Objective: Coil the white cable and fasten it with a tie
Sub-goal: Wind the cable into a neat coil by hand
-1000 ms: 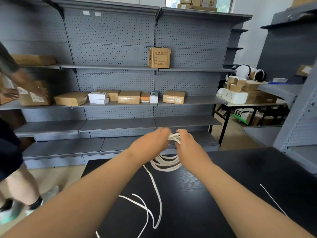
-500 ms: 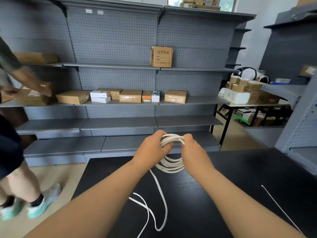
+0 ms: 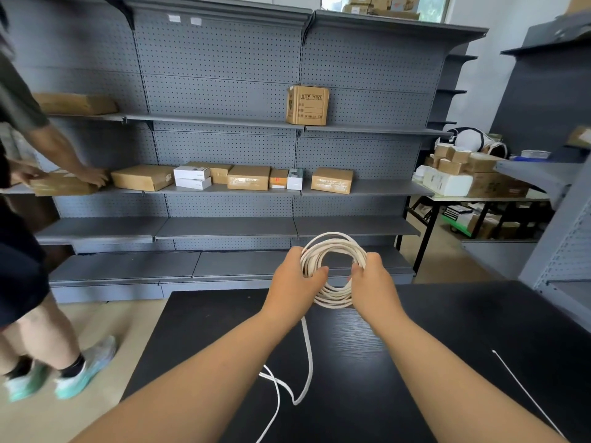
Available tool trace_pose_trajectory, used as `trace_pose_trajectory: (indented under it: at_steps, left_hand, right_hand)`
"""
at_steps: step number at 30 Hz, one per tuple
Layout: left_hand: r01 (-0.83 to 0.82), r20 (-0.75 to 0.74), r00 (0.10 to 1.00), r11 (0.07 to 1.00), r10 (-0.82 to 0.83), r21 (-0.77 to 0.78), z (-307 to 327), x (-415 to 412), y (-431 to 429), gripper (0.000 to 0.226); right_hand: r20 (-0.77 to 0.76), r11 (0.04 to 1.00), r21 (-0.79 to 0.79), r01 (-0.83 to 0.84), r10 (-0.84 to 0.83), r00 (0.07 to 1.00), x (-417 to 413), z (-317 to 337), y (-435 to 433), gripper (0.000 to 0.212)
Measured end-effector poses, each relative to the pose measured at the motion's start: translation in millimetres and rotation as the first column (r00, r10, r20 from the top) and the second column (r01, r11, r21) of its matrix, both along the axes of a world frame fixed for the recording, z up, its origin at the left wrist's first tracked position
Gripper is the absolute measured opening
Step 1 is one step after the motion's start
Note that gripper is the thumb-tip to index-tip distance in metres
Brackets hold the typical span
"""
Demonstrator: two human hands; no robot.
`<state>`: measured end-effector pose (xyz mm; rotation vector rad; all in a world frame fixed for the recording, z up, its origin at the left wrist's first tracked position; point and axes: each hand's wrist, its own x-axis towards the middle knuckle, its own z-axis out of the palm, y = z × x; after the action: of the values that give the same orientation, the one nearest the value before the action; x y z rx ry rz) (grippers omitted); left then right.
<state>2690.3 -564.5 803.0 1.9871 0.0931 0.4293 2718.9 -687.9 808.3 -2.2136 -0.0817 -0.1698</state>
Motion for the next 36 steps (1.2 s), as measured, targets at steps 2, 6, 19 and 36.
trace_pose_trajectory:
  at_steps: [2,6,19,36]
  left_hand:
    - [-0.018,0.011,1.000,0.994,0.017,0.110,1.0,0.3,1.9,0.013]
    - [-0.018,0.004,1.000,0.970,0.018,0.243,2.1,4.0,12.5,0.012]
    - [0.145,-0.054,0.985,0.608,-0.165,0.781,19.1,9.7,31.9,0.009]
    - [0.032,-0.028,0.999,0.913,-0.023,0.407,5.0,6.5,25.9,0.013]
  right_hand:
    - [-0.016,1.000,0.025,-0.012,0.013,1.000,-2.2,0.1,2.3,0.020]
    - [-0.059,0.997,0.021,-0.073,0.074,0.995,-2.9,5.7,1.7,0.013]
    - [0.035,0.852,-0.445,-0.276,0.325,0.945,-7.1,12.7,4.8,0.034]
    - [0.056,0.932,-0.312,-0.184,0.211,0.976,-5.7,11.4,5.1,0.016]
